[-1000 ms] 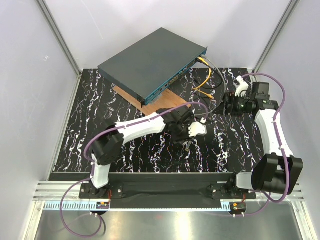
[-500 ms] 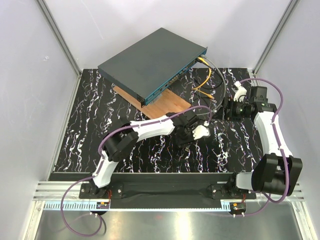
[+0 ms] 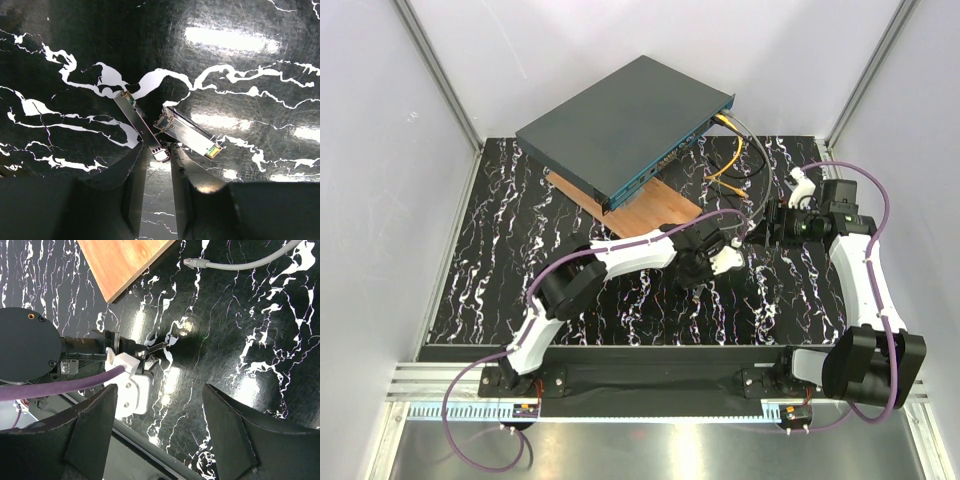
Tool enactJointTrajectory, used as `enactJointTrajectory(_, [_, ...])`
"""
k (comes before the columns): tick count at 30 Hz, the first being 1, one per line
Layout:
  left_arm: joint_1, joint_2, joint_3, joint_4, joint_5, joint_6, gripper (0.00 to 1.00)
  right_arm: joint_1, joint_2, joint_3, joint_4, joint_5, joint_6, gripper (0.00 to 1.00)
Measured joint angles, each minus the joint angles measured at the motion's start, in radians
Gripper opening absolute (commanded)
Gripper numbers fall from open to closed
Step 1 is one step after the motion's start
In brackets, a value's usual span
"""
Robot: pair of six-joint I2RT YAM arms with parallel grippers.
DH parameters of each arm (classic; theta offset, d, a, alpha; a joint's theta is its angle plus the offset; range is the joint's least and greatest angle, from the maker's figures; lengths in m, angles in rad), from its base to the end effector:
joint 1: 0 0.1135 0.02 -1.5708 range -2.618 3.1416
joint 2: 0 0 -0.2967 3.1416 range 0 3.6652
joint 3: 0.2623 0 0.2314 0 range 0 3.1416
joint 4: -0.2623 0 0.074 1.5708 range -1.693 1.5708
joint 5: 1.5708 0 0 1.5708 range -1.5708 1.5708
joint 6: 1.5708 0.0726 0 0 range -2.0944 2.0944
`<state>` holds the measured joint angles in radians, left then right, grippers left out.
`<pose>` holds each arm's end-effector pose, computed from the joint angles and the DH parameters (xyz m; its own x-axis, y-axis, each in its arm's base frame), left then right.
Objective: Insert the plug into the switch port
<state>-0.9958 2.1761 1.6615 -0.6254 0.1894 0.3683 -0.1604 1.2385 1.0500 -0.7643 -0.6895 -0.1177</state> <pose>0.2461 -0.4049 0.1677 -0.1489 0.8799 -0.4512 0.9867 0.1622 -0.0093 0.2337 0.0090 0.3051 -0.7708 0.0329 -0.6363 -0.3334 0.8301 0.4469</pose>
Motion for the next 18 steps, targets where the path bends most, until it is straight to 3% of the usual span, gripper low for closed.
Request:
enactJointTrajectory(4, [0.0, 0.006, 0.01, -0.004, -0.011, -0.002, 0.37, -0.002, -0.006, -0.007, -0.006, 0.0, -0.002, 0.76])
enactJointTrajectory(6, [0.0, 0.006, 0.01, -0.004, -0.014, -0.004, 0.31, -0.003, -0.011, -0.011, -0.01, -0.002, -0.002, 0.76])
enactJointTrajectory(11, [0.004, 0.006, 0.01, 0.004, -0.015, -0.013, 0.0, -0.008, -0.018, -0.014, -0.02, -0.005, -0.005, 0.75])
enactJointTrajectory(18, [0.049, -0.038, 0.01, 0.005, 0.014, -0.077, 0.0, -0.037, -0.039, -0.014, -0.031, -0.052, 0.009, 0.75])
